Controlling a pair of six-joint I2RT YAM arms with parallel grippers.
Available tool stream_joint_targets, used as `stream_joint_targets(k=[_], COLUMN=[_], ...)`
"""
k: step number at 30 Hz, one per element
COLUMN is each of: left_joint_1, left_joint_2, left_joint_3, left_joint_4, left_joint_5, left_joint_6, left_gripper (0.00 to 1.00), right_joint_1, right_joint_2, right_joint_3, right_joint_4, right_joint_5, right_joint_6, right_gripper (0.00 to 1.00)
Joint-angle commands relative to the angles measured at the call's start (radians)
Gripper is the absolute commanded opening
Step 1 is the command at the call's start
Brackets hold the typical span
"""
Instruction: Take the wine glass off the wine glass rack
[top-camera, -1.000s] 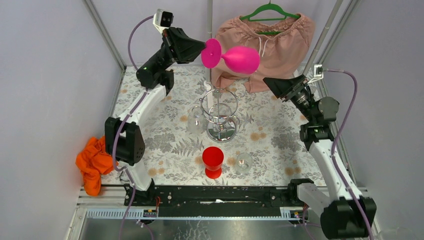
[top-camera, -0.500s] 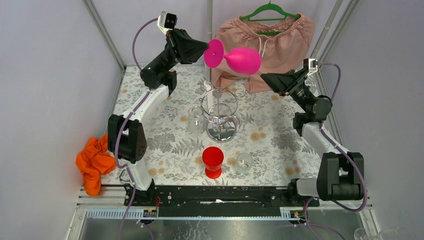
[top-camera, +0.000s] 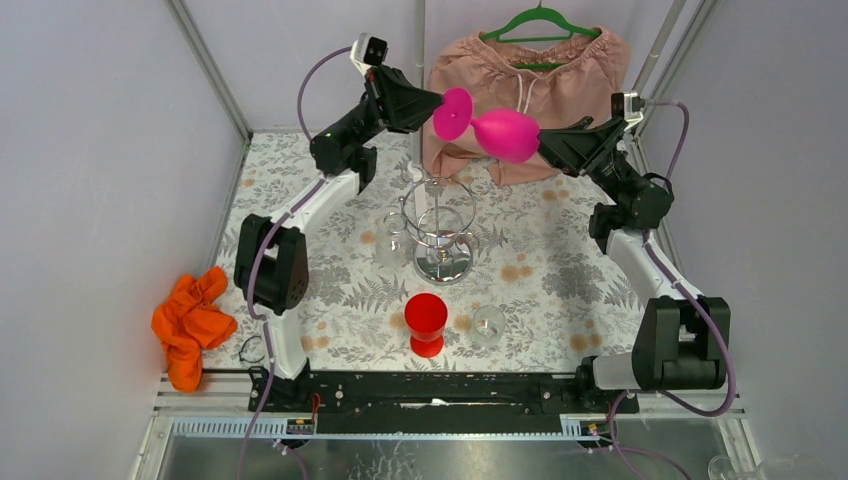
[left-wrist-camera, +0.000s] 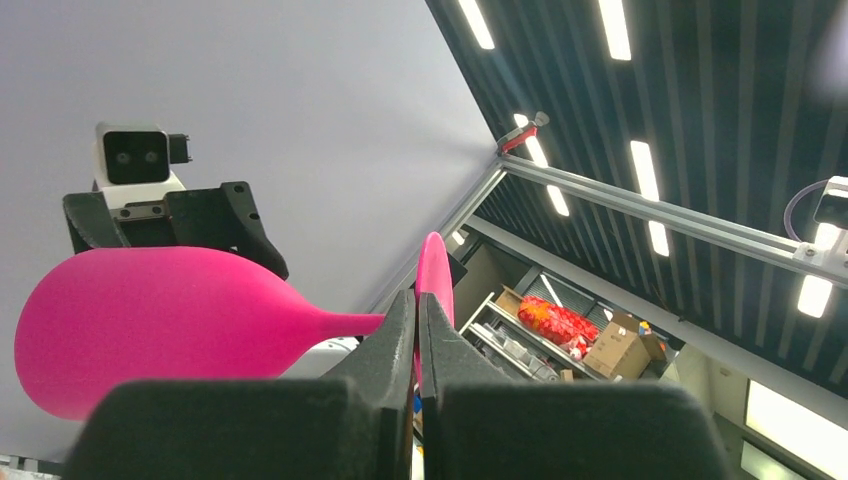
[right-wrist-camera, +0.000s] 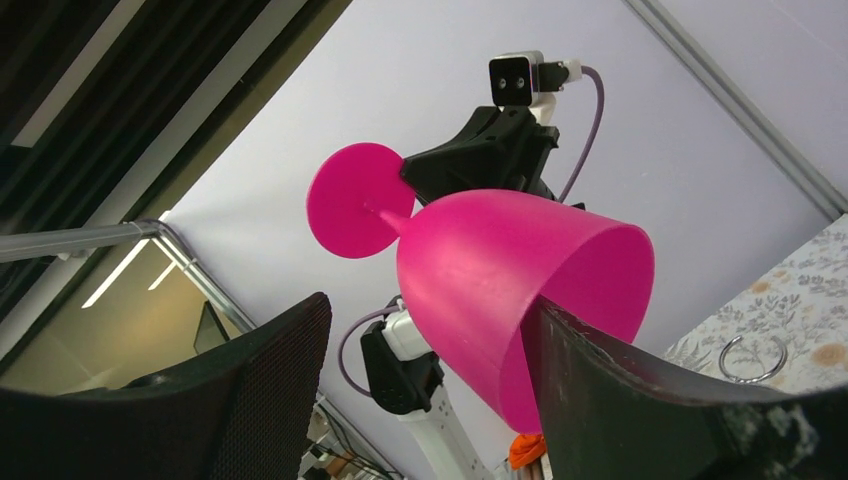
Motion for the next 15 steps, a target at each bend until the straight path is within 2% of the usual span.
stream_joint_targets(k=[1, 10, 15], left_joint_1=[-0.016, -0.021, -0.028], left_joint_2=[0.012, 0.052, 0.025], left_joint_3=[0.054, 0.066, 0.04], left_joint_4=[0.077, 0.077, 0.029], left_joint_5=[-0.027, -0.02, 0.005], left_joint_6=[-0.144, -0.134, -0.063], left_gripper=[0.0, 0.0, 0.0], right_joint_1=[-0.002, 0.013, 0.018], right_joint_2=[0.007, -0.038, -0.052], right_joint_3=[0.048, 0.04, 0.046], right_joint_4=[0.2, 0.202, 0.202], right_joint_5=[-0.043, -0.02, 0.008], right_joint_6=[0.042, 0.064, 0.101], right_gripper=[0.77, 0.71, 0.65])
